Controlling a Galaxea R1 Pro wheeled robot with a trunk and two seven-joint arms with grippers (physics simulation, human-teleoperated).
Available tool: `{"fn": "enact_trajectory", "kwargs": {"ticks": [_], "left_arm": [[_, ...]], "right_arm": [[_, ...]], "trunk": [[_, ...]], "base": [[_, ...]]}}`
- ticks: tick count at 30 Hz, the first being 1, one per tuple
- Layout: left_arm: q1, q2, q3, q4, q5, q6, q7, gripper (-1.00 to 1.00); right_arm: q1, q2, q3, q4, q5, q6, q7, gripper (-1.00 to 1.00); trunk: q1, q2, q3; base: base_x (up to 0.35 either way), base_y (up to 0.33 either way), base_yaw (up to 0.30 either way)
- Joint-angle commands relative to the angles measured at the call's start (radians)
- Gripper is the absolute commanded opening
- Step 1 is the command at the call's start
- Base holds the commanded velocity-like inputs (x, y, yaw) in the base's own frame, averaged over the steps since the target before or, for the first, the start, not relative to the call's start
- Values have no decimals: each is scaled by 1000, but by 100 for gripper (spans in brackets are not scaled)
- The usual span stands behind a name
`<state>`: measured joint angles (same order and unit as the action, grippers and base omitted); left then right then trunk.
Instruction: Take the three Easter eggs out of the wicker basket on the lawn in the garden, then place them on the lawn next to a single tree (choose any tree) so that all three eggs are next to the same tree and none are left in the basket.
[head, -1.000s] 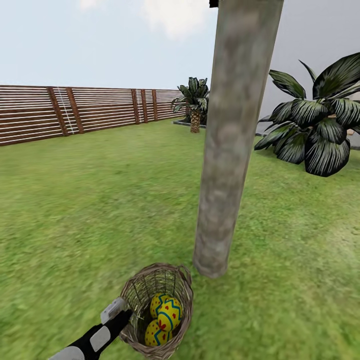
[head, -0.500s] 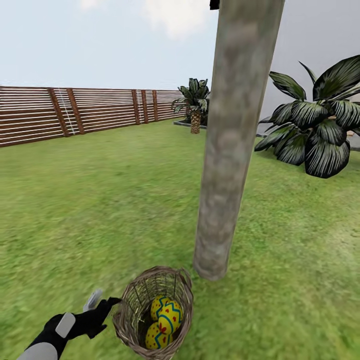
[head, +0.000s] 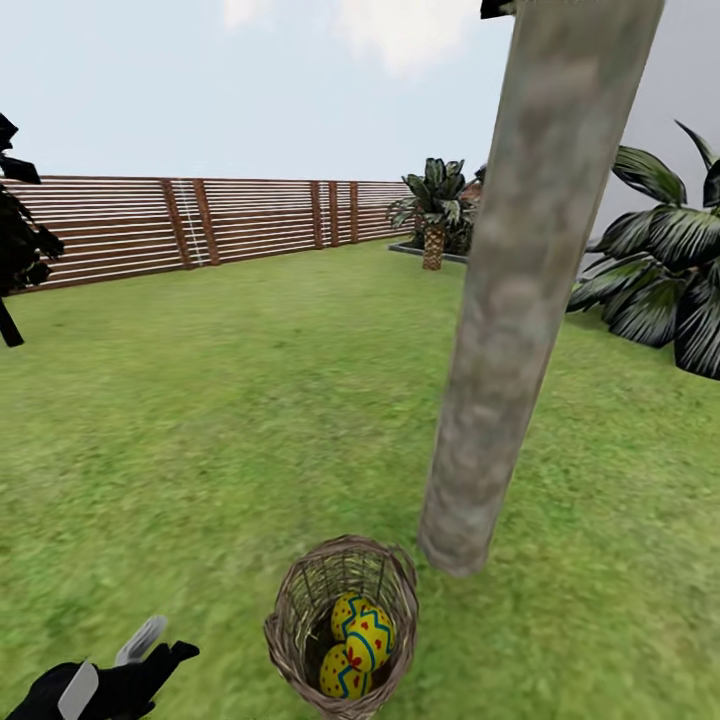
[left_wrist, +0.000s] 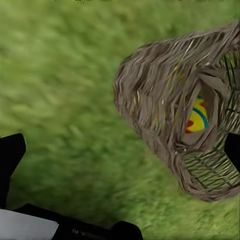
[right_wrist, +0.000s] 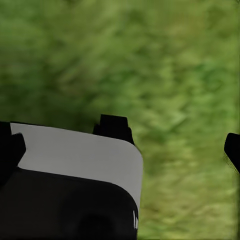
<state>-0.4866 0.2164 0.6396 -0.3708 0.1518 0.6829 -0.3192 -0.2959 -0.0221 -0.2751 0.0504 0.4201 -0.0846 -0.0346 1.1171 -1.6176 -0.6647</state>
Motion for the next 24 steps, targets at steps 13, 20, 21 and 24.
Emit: {"fn": "enact_trajectory", "kwargs": {"ticks": [13,20,21,24], "left_arm": [[8,-8,2,41,2,-92,9,100],[8,-6,0,43,2,-131,15,100],[8,-6,0,44,2,-132,15,100],[8,-6,0,45,3,-161,16,100]], "right_arm": [[-2,-1,-6,6,12,-7,3,100],[-2,-1,-8,6,11,-9,3,100],[-2,-1,-8,6,11,-9,3,100],[-2,-3,-11,5,9,-10,0,100]], "trunk": [[-50,91,40],[-62,112,49],[-62,112,49],[-62,112,49]], "base": [[0,0,65],[0,0,0],[0,0,0],[-78,0,0]]}}
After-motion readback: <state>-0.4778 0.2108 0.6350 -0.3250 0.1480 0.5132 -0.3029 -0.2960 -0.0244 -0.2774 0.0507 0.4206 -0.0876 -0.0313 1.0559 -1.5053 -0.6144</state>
